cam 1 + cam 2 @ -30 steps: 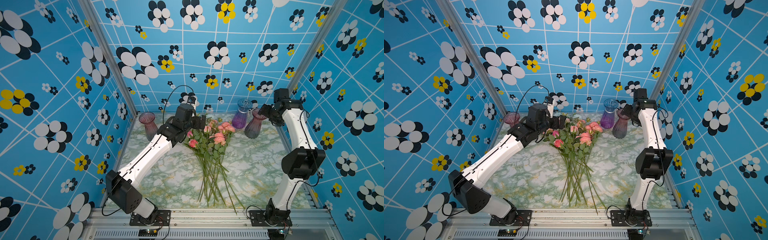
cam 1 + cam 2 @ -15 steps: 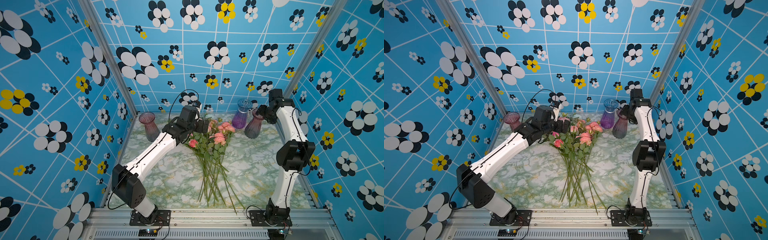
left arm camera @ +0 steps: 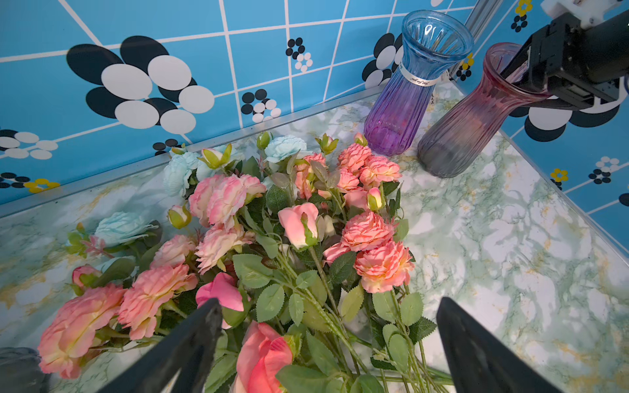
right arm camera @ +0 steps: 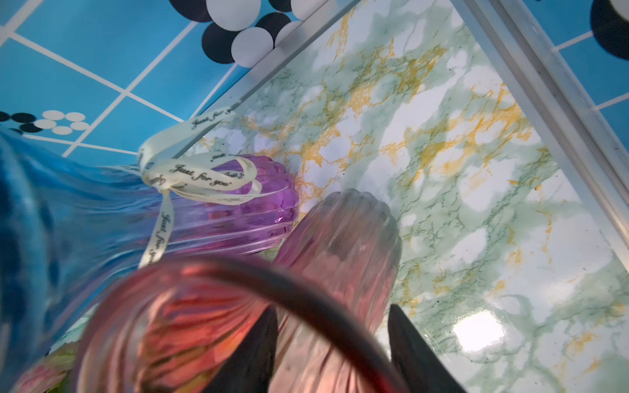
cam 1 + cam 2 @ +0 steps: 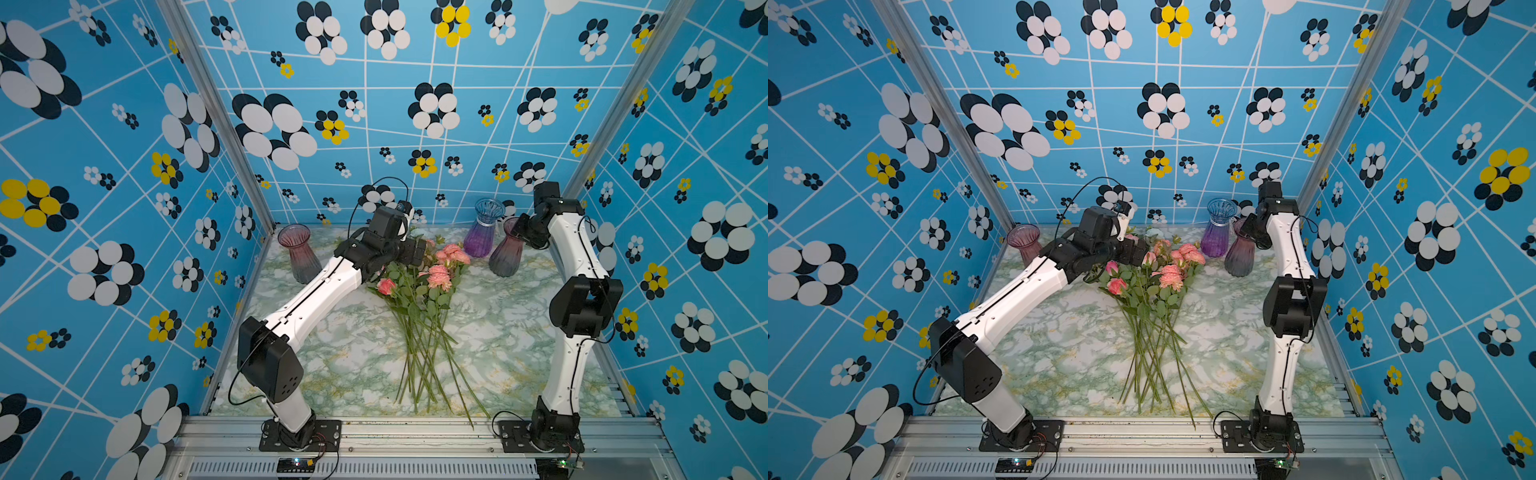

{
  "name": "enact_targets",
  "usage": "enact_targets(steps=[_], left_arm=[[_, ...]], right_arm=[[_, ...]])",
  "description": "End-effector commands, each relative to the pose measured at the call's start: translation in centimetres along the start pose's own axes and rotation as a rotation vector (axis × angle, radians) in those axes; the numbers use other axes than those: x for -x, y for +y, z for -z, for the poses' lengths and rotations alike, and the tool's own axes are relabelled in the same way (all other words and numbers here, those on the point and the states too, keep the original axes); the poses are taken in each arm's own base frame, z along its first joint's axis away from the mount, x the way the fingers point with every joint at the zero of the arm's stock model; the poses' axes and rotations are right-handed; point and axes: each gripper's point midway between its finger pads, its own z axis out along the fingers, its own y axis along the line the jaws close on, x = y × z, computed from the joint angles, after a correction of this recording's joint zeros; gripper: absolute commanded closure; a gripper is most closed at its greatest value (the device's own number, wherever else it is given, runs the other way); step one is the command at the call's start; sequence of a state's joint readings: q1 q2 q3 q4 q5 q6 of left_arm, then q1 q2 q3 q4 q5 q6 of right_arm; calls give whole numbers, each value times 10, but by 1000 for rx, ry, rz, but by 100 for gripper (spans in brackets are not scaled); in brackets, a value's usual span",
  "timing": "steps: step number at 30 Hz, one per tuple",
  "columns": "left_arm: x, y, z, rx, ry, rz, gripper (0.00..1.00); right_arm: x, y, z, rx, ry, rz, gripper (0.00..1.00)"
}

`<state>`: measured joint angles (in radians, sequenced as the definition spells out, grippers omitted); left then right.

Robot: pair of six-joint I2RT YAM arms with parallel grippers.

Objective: Place the pink flowers into the vase
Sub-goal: Pick up the vase from the corner of the board.

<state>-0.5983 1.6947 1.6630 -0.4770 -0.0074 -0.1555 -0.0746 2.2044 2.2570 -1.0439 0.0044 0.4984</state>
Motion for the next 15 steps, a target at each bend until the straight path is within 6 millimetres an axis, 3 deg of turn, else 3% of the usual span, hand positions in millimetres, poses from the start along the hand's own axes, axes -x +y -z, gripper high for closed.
enact_targets(steps=[1,6,15], left_arm=[[0,-7,-5,-24,26,-20,0],[-1,-12,-10,-34,39,-31,0],[-2,-16,-14,-39,53,-43,0]], right_arm=[[-10,-4,-5,-6,56,18,52],[-13,-7,-5,-18,62,20,59],[-15,-10,7,-23,64,35,84]])
